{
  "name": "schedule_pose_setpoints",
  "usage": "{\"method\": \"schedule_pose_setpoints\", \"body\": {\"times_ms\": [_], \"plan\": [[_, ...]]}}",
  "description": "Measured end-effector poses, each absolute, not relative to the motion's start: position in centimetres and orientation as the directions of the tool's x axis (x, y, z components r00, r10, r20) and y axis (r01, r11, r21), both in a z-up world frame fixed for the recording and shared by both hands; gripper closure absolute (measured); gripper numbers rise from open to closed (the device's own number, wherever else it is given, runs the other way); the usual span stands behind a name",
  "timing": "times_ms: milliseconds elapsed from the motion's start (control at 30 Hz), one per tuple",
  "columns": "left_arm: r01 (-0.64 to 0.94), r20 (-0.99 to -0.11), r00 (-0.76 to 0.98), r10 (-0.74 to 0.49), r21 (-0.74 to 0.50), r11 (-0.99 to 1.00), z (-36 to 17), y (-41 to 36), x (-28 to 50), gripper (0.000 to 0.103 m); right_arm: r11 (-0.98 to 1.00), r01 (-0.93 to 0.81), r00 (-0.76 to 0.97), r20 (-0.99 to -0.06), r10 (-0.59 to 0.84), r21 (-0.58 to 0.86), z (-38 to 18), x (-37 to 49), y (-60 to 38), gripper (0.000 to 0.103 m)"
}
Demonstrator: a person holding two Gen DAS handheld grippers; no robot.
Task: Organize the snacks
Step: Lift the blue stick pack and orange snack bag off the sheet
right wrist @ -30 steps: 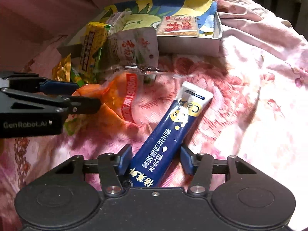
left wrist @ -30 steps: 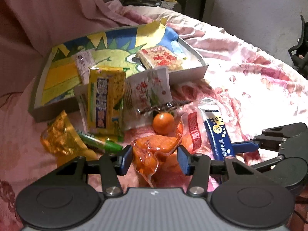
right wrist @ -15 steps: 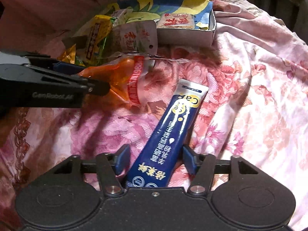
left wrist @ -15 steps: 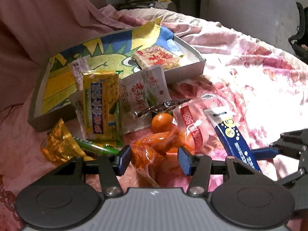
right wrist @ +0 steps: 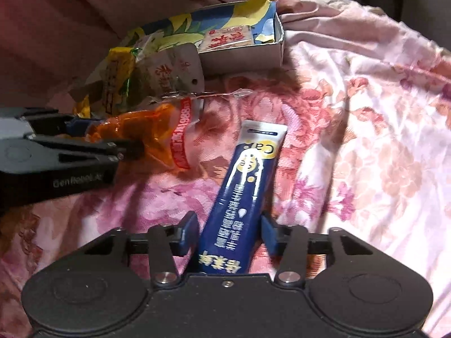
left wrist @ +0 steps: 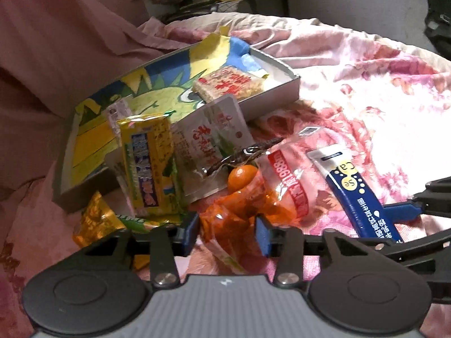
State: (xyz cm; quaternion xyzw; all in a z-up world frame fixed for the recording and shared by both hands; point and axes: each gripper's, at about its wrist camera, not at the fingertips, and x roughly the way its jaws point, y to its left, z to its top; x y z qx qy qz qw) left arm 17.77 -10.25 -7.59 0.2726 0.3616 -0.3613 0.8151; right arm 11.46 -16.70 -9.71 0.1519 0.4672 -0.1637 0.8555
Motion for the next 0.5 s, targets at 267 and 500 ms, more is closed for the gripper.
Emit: {"method": "schedule_pose_setpoints", "body": {"times_ms": [267, 500], "plan": [[0.765, -0.802, 0.457, -0.384, 0.134, 0.630, -7.19, -9.47, 17.71, 0.060, 0.891, 0.436, 0.524, -0.840, -0.139, 0.124, -9.58, 10.77, -16.90, 0.060], [0.749, -0.793, 0.454, -0.406, 0.093, 0.656, -7.49, -9.55, 18.53, 0.055, 0.903, 0.414, 0.544, -0.827, -0.146, 0.112, -9.77, 11.02, -16.54, 0.059]]}}
